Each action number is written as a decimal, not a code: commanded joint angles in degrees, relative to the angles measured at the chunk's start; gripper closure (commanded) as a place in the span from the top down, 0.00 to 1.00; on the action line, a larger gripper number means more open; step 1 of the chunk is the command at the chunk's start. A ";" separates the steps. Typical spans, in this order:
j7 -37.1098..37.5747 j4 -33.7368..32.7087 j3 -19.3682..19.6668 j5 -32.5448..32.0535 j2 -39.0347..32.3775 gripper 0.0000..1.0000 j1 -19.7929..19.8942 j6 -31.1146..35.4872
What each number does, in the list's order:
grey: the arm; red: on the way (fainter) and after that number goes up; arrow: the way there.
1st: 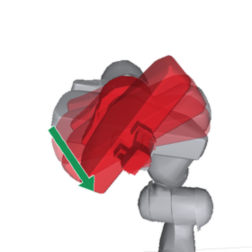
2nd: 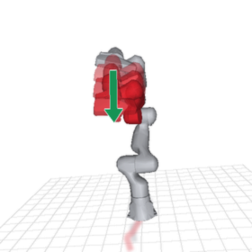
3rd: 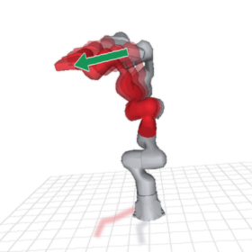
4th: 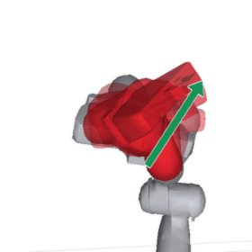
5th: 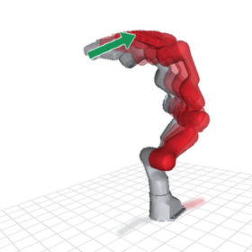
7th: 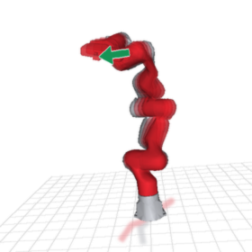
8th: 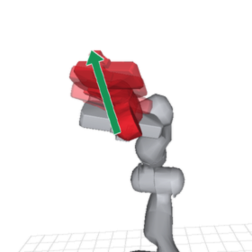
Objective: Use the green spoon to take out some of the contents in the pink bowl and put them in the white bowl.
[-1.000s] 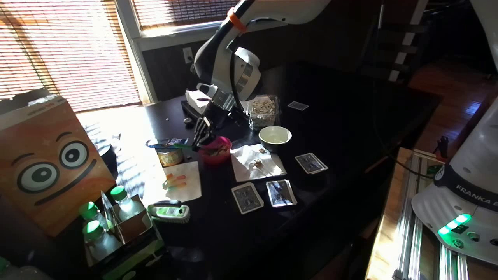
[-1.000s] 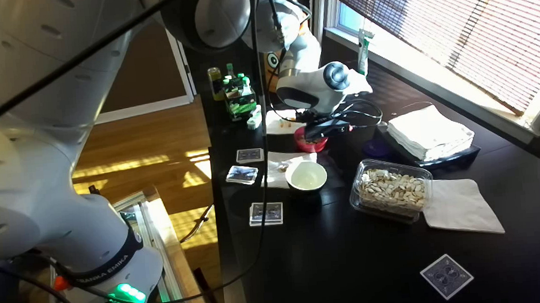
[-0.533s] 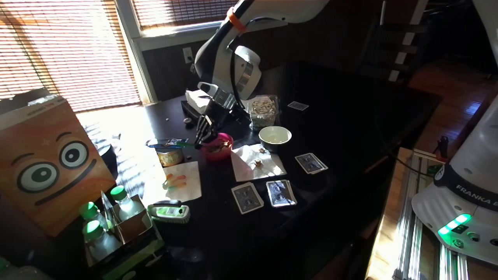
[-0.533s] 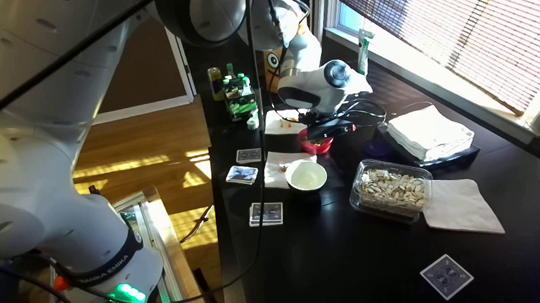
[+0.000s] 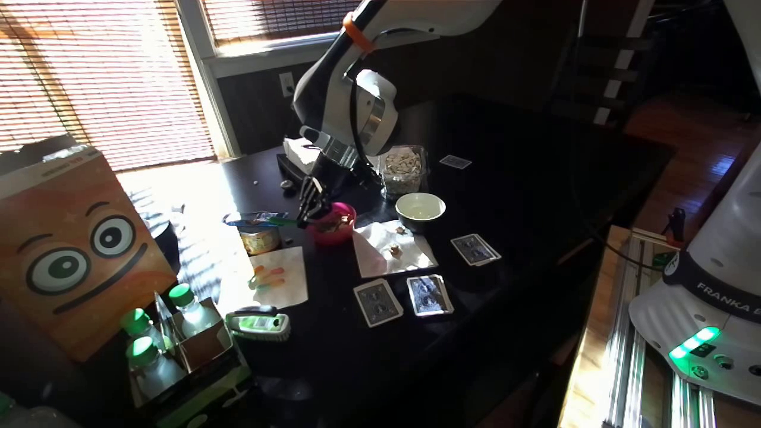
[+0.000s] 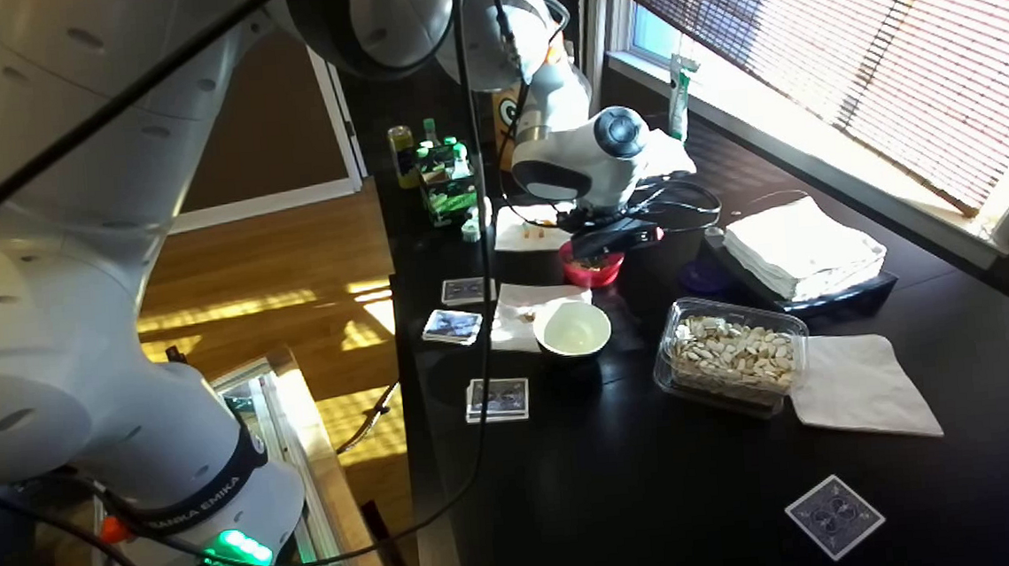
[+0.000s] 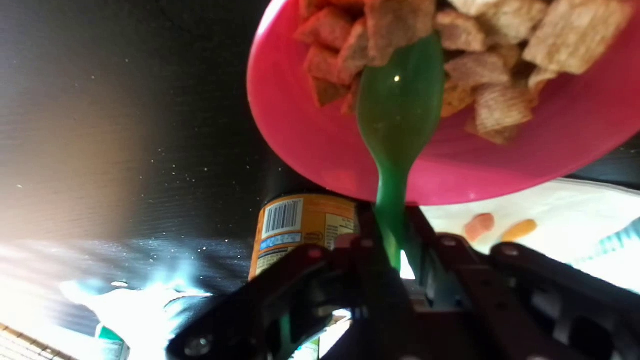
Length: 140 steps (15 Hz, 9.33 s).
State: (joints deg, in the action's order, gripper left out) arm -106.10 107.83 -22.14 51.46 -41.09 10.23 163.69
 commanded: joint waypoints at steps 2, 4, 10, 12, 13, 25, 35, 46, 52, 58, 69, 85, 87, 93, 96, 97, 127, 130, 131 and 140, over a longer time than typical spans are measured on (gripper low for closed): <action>0.26 2.31 0.52 -0.32 2.33 0.04 -0.54 1.45; 0.62 2.41 1.01 -0.74 2.49 0.04 -0.89 1.59; 0.71 2.23 2.91 -2.28 2.07 0.04 -1.66 0.41; 0.37 1.94 2.86 -2.05 1.87 0.04 -1.32 -0.14; 0.18 1.74 2.51 -1.56 1.76 0.04 -0.90 -0.38; 6.11 1.77 1.35 1.00 3.29 0.04 1.21 -2.76; 3.85 -0.44 -2.12 5.61 2.08 0.04 6.53 -2.41; -7.25 -1.94 -10.17 17.08 -2.13 0.04 14.81 -1.25; -12.39 -2.24 -12.47 20.17 -4.33 0.04 17.53 -1.45; -13.44 -1.67 -13.23 20.65 -4.53 0.04 18.57 -0.97; -11.56 -0.41 -12.87 15.81 -4.76 0.04 18.67 -3.87; -7.49 0.43 -9.11 12.26 -3.70 0.04 11.93 2.50; -6.37 0.64 -8.10 11.37 -3.11 0.04 10.31 3.26; -3.07 0.96 -5.08 10.21 -1.58 0.04 7.50 3.17; -1.12 1.05 -3.59 9.68 -0.92 0.04 6.36 3.38; -0.65 1.17 -3.18 9.50 -0.61 0.04 6.02 3.33; 19.95 2.65 9.70 4.36 4.30 0.04 -3.98 -3.13; 25.03 3.76 12.08 2.08 5.88 0.04 -6.41 -3.90; 27.00 4.28 13.10 1.08 6.51 0.04 -7.33 -4.34; 32.65 4.09 11.47 -3.78 7.52 0.18 -5.49 -5.83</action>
State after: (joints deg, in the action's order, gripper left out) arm -74.52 111.77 -9.06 49.31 -33.50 3.24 157.36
